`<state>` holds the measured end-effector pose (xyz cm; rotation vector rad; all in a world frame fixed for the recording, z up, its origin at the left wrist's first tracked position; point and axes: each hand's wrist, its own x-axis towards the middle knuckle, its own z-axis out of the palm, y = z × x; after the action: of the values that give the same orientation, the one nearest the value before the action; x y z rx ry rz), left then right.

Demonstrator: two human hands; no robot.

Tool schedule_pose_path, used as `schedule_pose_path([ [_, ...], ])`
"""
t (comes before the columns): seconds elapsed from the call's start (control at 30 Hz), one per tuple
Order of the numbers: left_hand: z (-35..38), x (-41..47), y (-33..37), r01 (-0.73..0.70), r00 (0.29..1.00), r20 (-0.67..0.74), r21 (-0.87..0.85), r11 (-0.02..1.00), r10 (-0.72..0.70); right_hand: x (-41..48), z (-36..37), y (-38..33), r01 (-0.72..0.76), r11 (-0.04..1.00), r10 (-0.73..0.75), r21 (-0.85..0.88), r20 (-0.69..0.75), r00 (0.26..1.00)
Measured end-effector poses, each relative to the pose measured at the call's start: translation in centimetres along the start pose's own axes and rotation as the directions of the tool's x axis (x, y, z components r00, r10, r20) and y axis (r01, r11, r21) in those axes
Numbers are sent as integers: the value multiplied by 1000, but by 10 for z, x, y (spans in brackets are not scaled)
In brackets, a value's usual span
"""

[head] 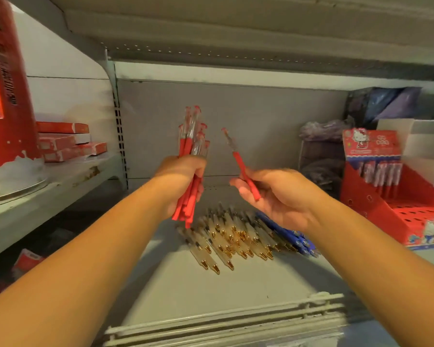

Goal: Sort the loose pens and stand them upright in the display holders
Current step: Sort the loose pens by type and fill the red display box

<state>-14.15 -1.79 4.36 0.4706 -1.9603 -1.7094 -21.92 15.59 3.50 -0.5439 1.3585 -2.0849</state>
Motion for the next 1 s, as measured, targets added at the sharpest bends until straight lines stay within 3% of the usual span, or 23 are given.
schedule_pose_path([
  [0.1,43,-22,13,-62,983,161,-143,988,85,-37,-24,-5,152,981,-157,121,32,987],
  [0.2,99,-50,20,-33,931,335,-311,950,142,-72,-58,-13,295,943,-295,152,-20,955],
  [0.4,215,-106,18,37,829,508,-467,884,234,-144,-149,-37,392,911,-376,129,-135,917],
  [0.73,400,-173,41,37,753,558,-565,824,349,-239,-302,-86,480,875,-468,62,-146,872],
  [1.0,461,-163,42,-76,814,457,-528,846,358,-219,-367,-125,454,885,-450,108,-58,891],
])
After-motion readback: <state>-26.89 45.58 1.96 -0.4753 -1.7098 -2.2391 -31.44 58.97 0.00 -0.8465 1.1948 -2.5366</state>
